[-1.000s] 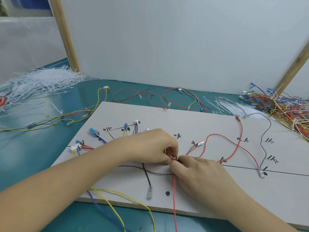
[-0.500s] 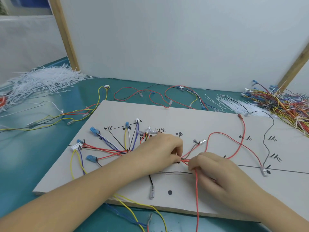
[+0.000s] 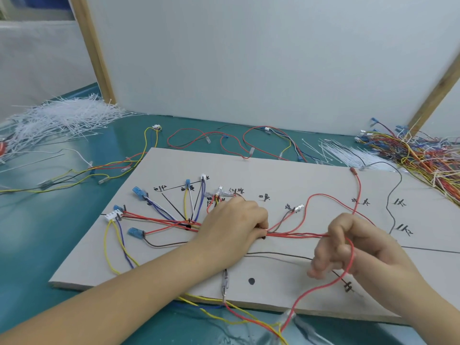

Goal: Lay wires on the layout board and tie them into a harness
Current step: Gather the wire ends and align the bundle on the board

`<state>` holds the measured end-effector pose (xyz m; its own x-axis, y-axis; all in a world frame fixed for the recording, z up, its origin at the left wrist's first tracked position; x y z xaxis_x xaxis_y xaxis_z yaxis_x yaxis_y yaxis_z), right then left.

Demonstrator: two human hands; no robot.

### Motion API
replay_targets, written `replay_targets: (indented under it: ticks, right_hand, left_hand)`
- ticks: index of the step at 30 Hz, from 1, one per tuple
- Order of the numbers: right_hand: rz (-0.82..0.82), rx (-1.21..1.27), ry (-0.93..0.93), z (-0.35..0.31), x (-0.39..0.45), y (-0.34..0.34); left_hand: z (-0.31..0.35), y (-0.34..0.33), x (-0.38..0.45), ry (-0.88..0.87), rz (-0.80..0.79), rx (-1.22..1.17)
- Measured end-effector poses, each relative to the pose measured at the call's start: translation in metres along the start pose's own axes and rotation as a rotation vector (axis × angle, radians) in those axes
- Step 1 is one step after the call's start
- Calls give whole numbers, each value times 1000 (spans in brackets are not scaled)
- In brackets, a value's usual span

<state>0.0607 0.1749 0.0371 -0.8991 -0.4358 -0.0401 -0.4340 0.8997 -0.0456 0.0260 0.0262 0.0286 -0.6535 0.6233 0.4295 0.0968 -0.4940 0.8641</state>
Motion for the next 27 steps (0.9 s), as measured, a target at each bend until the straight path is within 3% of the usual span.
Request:
replay_targets:
  ticks: [3, 6, 8, 13, 14, 16, 17, 22, 27]
  right_hand:
    - [-15, 223, -109, 11, 4, 2]
    - [-401, 661, -136, -8, 4, -27]
    - [-181, 656, -60, -25, 3, -4]
    - [-155, 470, -131, -39, 1, 19]
    - [-39, 351, -167, -37, 0, 33]
    - [350, 17, -104, -42, -10, 69]
    - [415, -11, -104, -42, -13, 78]
    - [561, -199, -251, -18, -25, 112]
    - [648, -292, -408, 6, -21, 127]
  left_hand:
    - [3, 1, -2, -23, 27, 46]
    - [5, 1, -2, -26, 32, 79]
    - [6, 1, -3, -23, 35, 86]
    - [6, 1, -3, -19, 24, 76]
    - [5, 1, -3, -9, 19, 64]
    - [1, -1, -2, 21, -2, 39]
    - [0, -2, -1, 29, -21, 32]
    - [3, -2, 9, -42, -119, 112]
    - [27, -8, 23, -221, -177, 232]
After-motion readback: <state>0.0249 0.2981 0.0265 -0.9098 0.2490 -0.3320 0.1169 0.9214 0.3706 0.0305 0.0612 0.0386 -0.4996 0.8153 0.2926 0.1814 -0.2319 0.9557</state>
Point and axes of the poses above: each hand's wrist, its own x-axis towards the middle knuckle, its own y-axis out of the back of the hand, z = x × y, the point moved 8 cm from there along x, towards the middle knuckle, and after that the axes turned 15 degrees about -y, right-handed, at the moved point
